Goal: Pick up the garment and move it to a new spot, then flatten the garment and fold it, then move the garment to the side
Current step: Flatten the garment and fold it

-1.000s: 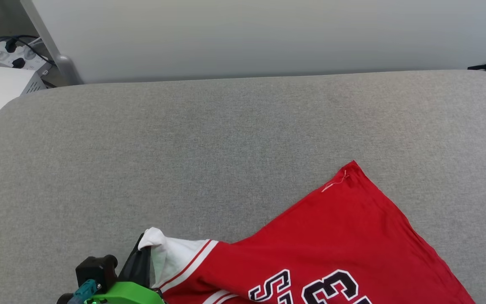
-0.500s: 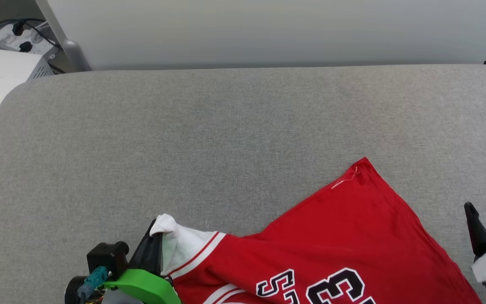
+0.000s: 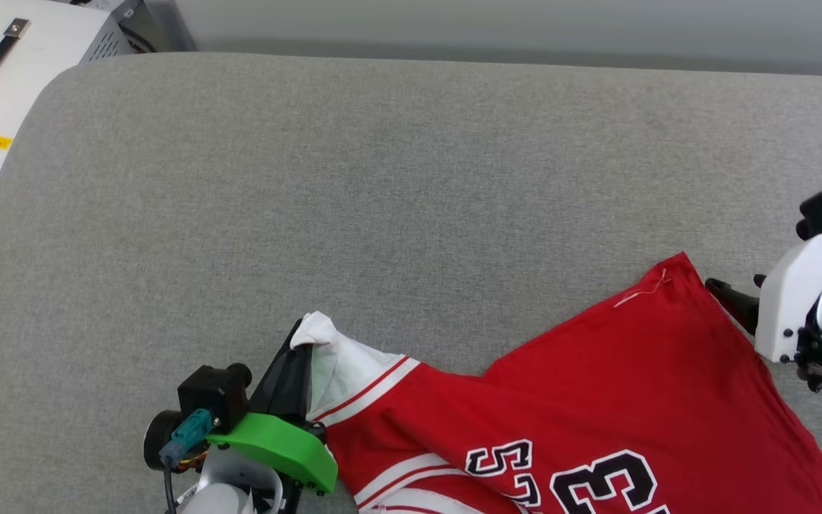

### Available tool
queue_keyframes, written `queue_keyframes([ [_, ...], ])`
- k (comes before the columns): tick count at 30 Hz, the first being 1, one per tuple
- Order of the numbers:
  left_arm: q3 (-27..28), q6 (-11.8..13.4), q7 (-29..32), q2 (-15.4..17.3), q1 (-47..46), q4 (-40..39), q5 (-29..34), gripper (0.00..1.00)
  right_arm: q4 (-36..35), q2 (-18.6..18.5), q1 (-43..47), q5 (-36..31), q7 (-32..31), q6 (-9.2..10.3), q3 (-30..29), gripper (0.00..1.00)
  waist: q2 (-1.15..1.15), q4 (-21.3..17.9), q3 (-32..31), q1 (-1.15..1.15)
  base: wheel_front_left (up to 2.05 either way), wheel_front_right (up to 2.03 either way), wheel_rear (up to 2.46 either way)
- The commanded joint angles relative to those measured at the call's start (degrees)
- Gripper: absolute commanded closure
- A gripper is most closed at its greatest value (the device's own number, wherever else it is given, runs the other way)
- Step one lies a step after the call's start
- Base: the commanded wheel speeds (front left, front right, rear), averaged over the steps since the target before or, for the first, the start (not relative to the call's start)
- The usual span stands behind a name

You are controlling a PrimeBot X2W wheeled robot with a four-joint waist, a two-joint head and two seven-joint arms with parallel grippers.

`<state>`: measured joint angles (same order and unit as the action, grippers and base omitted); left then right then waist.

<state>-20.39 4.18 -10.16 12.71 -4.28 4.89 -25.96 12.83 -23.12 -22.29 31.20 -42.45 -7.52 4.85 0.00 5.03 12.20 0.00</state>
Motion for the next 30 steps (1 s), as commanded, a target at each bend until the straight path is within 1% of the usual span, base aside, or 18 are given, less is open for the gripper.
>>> queue_keyframes([
  [1,-0.17,-0.43,-0.65,-0.25,-1.54,0.15,0.8,1.0,1.02,-0.44,-2.28,0.36,-1.08,0.03,1.11,0.0,0.0,1.94,2.4,0.0,0.0,0.0,0.0],
  [4,-0.74,-0.88,-1.0,-0.65,-2.68,0.64,0.95,1.0,3.67,-1.39,-6.07,0.41,-2.26,0.03,4.38,0.0,0.0,2.88,3.73,0.0,0.0,0.0,0.0],
  [9,-1.37,-1.51,-1.52,-1.24,-4.39,1.55,0.99,1.0,8.78,-2.33,-10.03,1.67,-1.89,0.03,9.71,0.0,0.0,3.97,5.57,0.0,0.0,0.0,0.0],
  [13,-1.52,-1.76,-2.09,-1.78,-5.17,2.46,0.78,1.0,13.74,-2.59,-9.91,4.38,-5.15,0.03,13.84,0.0,0.0,4.55,6.17,0.0,0.0,0.0,0.0],
  [14,-1.49,-1.77,-2.24,-1.85,-5.26,2.68,0.72,1.0,14.99,-2.59,-9.61,5.46,-6.67,0.03,14.55,0.02,0.0,4.63,6.28,0.0,0.0,0.0,0.0],
  [15,-1.46,-1.79,-2.37,-1.88,-5.33,2.87,0.67,1.0,15.87,-2.75,-9.43,6.32,-7.94,0.03,15.36,0.58,0.0,4.66,6.36,0.0,0.0,0.0,0.0],
  [16,-1.42,-1.79,-2.47,-1.9,-5.36,3.02,0.62,1.0,16.44,-2.77,-9.32,7.0,-8.67,0.03,15.81,1.0,0.0,4.62,6.36,0.0,0.0,0.0,0.0],
  [18,-1.38,-1.84,-2.62,-1.88,-5.39,3.33,0.51,1.0,17.09,-2.74,-9.23,8.16,-9.93,0.03,16.83,1.0,0.0,4.54,6.35,0.0,0.0,0.0,0.0],
  [20,-1.43,-1.95,-2.7,-1.84,-5.44,3.68,0.39,1.0,17.24,-2.91,-9.46,9.15,-9.88,0.03,17.53,1.0,0.0,4.44,6.12,0.0,0.0,0.0,0.0],
  [24,-1.47,-2.02,-2.75,-1.68,-5.46,4.34,0.18,1.0,17.3,-3.77,-10.69,10.56,-8.1,0.03,17.75,1.0,0.0,4.29,4.8,0.0,0.0,0.0,0.0],
  [29,-0.59,-2.02,-2.88,-0.57,-6.25,4.37,-0.02,1.0,15.95,-4.84,-13.28,11.29,-1.88,0.03,14.72,1.0,0.0,3.9,2.0,0.0,0.0,0.0,0.0],
  [30,0.37,-2.23,-2.73,1.01,-8.16,4.42,0.24,1.0,15.23,-5.32,-14.63,10.73,1.73,0.03,12.65,1.0,0.0,3.19,0.14,0.0,0.0,0.0,0.0],
])
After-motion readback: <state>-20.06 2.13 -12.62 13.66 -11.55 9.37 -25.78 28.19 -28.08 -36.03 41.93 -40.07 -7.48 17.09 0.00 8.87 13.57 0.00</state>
